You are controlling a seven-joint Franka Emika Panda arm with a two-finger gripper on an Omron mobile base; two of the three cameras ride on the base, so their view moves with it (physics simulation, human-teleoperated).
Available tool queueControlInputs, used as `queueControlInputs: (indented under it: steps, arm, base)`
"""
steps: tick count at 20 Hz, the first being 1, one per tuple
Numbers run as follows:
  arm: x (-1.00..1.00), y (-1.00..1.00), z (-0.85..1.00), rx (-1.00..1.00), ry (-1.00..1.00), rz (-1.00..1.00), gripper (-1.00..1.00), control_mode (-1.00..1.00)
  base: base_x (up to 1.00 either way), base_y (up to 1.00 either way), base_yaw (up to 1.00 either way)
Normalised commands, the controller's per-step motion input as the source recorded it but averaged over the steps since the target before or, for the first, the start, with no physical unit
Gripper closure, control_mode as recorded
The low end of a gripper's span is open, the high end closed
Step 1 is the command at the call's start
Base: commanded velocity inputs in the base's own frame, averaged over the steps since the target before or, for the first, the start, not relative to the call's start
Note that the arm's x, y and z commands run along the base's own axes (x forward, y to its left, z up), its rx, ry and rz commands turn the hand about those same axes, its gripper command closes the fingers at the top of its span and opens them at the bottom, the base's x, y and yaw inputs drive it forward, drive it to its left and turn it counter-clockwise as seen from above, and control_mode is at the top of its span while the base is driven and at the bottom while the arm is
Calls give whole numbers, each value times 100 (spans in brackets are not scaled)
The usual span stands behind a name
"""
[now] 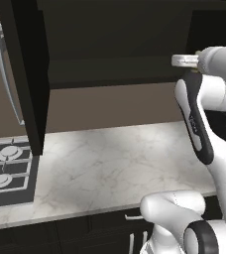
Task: Get the candle and the beer from the cabinet and move them to the dining counter.
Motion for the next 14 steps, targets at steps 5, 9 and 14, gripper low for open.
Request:
queueControlInputs:
  steps: [5,9,14]
  arm:
    - [-99,25,0,0,7,0,100,-100]
    - [-97,31,0,0,10,0,100,-100]
    - [-58,51,0,0,4,0,100,-100]
  base:
    - [0,0,0]
    - [0,0,0]
    - [0,0,0]
